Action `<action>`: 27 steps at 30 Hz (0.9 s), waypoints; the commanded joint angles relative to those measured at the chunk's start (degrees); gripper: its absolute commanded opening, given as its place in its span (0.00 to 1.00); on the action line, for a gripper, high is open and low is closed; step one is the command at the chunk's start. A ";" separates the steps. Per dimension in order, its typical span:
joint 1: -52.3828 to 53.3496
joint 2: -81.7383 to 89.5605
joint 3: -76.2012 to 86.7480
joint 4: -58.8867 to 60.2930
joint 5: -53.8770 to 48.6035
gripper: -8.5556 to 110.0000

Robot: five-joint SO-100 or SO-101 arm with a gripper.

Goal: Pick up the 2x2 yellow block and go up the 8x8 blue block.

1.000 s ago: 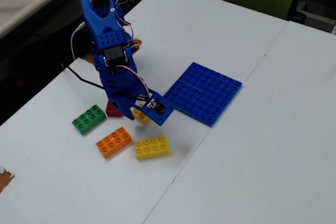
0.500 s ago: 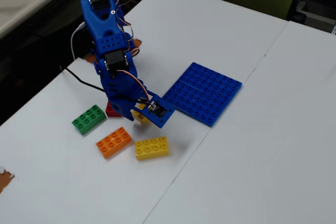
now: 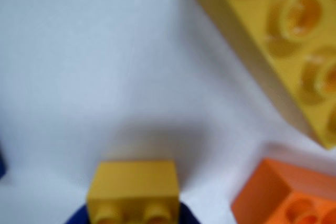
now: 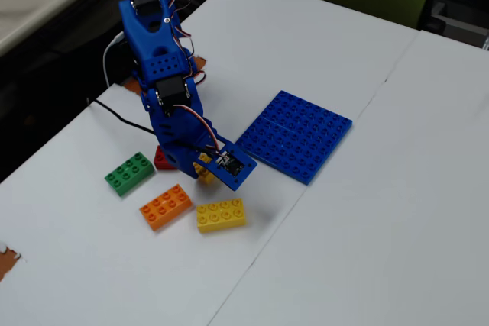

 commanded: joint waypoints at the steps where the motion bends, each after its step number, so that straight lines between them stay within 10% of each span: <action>1: -0.88 3.34 -0.44 1.32 0.26 0.10; 16: -3.87 34.10 -7.56 30.32 0.79 0.07; 27: -17.75 38.41 -31.03 30.59 6.59 0.07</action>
